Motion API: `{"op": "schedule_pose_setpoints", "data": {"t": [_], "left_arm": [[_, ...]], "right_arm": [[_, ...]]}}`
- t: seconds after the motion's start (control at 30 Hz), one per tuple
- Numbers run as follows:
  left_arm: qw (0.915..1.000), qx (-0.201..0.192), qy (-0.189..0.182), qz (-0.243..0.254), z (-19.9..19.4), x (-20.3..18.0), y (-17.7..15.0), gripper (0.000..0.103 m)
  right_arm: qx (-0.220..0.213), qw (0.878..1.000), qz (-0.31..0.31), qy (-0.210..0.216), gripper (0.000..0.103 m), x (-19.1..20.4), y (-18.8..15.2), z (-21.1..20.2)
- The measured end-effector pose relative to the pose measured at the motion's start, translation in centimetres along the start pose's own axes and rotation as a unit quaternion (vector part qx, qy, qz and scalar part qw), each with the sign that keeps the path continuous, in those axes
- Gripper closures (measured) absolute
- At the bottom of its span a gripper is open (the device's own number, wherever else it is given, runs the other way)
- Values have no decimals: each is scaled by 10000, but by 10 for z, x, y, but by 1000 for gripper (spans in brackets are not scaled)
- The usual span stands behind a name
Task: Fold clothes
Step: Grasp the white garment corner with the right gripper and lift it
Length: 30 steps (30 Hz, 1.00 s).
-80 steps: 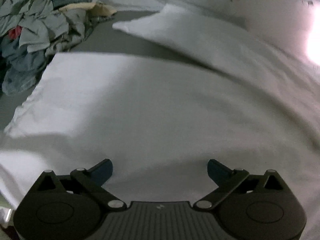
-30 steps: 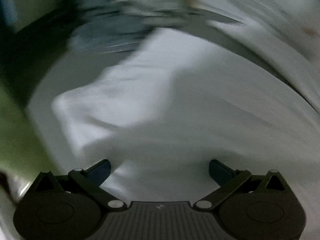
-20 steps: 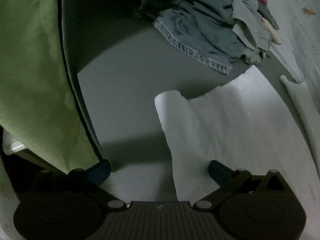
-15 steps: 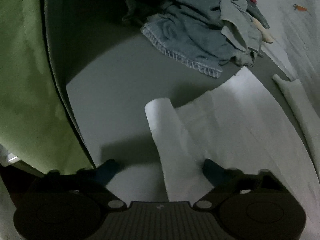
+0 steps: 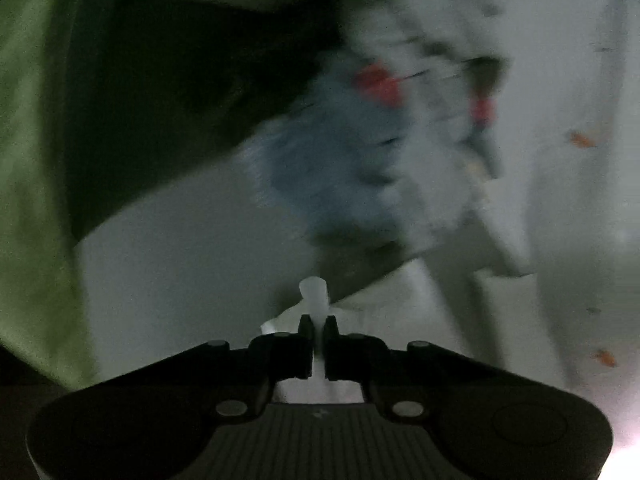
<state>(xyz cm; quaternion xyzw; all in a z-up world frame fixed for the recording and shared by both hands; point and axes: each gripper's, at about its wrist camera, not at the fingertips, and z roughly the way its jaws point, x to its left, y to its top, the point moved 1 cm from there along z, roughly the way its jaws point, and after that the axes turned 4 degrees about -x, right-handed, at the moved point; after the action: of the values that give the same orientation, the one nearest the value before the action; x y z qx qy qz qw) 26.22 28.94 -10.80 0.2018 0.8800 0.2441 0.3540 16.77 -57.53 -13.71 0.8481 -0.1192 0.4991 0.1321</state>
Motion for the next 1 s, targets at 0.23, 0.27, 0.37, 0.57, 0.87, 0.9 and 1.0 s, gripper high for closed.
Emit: {"op": "schedule_pose_setpoints", "data": {"t": [0.23,0.27,0.37,0.57,0.87,0.9,1.0], "left_arm": [[9975,-430,-365,430,-11,-49,19,99],[9976,-415,-338,435,-11,-47,17,99],[9980,-364,-274,440,-10,-42,12,99],[9980,-355,-301,421,0,-57,10,99],[9948,-619,-737,329,47,-140,39,99],[9942,-656,-732,429,57,-155,39,99],[9928,-700,-720,650,89,-195,38,99]], "right_arm": [[-65,9992,-99,387,95,17,7,-20],[-82,9995,-76,294,95,13,9,-21],[-79,9994,319,93,95,-9,10,-23],[-34,9994,277,-224,95,-7,7,-10],[-82,9999,57,90,95,60,-3,29],[-122,9998,-45,119,95,69,-6,36],[-242,9988,-389,143,95,93,-20,57]]}}
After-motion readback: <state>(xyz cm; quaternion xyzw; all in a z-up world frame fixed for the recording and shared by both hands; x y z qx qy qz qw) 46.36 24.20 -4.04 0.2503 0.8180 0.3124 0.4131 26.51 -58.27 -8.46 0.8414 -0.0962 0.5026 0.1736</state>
